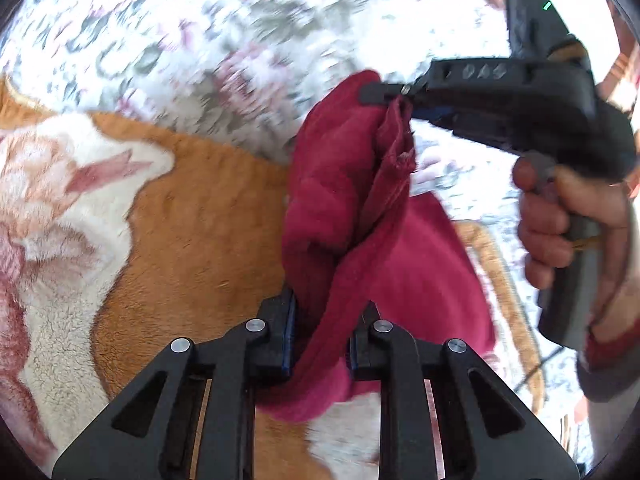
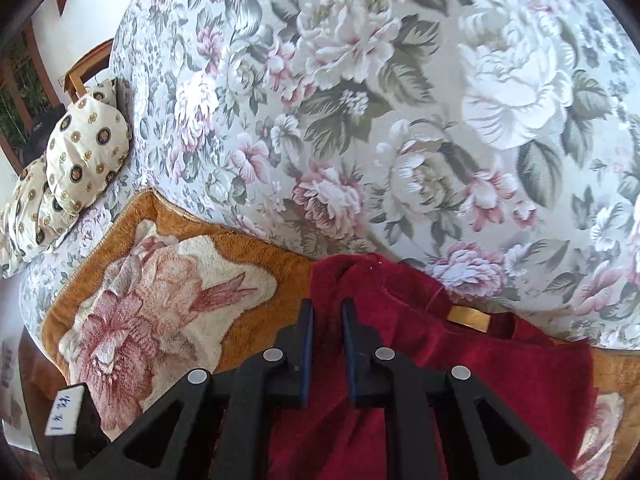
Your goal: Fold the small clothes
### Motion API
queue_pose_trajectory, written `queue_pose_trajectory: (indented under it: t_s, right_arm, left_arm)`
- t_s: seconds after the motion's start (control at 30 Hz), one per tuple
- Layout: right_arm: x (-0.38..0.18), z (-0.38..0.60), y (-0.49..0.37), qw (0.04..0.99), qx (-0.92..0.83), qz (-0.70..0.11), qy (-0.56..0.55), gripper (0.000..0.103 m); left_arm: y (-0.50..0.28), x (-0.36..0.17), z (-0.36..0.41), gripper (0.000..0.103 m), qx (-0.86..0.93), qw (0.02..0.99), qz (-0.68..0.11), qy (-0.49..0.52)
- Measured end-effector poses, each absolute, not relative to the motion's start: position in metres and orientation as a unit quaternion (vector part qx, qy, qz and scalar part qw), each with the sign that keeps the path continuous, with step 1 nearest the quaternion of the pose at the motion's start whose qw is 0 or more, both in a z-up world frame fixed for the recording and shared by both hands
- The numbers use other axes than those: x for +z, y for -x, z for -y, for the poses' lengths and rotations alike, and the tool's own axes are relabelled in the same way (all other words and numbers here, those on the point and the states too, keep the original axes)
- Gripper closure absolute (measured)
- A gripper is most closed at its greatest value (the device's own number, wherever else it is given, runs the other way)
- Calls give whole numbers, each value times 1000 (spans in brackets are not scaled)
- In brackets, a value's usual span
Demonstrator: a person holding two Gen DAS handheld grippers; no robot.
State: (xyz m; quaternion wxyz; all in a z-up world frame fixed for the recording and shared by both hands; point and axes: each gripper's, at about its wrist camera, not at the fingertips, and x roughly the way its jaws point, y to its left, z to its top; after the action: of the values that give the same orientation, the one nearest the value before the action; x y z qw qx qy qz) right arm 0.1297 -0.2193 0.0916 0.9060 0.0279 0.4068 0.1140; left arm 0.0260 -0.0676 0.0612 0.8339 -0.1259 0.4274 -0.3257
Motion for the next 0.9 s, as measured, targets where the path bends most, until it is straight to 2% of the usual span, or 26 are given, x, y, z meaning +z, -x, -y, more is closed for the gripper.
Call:
queue_pose_trajectory:
  t_s: [0.17,0.37,0.5,0.63,0.7,0.77,0.83,0.87,0.9]
  right_arm:
    - [121,283,-99,918,90,-382,-48,91]
    - [121,363,-68,925,29,-373,-63,91]
    - [94,416,-56,917,-12,-390,-85,91]
    - [43,448,-60,898,-50,-421,-119,91]
    - [22,459,-64,891,-59,-421,-161,89]
    - [17,467,-60,888,-65,-412,-193,82]
    - [27,470,-46,894,-67,-391,-208,76]
    - [34,469,-37,896,-63,-385,-210,74]
    - [42,468,-25,899,-53,-380,-211,73]
  left_arm:
    - [3,96,135,85,-394,816,-415,83]
    - [18,92,229,85,-448,782,-431,42]
    - [23,69,273,85,-457,764,-455,12]
    - [31,46,295,86,-456,751,-477,-21]
    - [38,52,294,86,-456,759,-463,-51]
    - [44,67,281,85,-466,758,-452,-61]
    - [49,81,256,82,-471,762,-440,-60]
    - [49,88,241,75,-467,769,-432,-63]
    - [50,90,225,63,-457,779,-425,-64]
